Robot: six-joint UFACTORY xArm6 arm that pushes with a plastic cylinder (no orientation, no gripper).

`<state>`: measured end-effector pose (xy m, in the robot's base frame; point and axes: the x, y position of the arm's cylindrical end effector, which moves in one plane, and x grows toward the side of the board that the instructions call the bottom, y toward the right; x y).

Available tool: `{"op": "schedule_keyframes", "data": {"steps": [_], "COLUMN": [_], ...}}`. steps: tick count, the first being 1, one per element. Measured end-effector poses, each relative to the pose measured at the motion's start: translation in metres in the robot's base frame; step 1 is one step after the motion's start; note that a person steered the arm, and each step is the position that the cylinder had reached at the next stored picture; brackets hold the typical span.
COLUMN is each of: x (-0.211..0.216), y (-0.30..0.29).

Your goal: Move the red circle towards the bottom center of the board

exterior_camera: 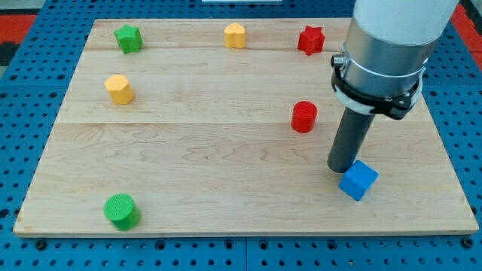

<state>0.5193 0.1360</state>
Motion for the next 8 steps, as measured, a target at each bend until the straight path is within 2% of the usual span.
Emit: {"op": "schedule_keyframes", "data": {"steps": [1, 3, 4, 5, 7, 8], "x": [-0.030, -0.072, -0.092, -0.089, -0.045, -0.095], "y": [0.031, 0.032, -0.020, -0.079, -0.126, -0.131]}}
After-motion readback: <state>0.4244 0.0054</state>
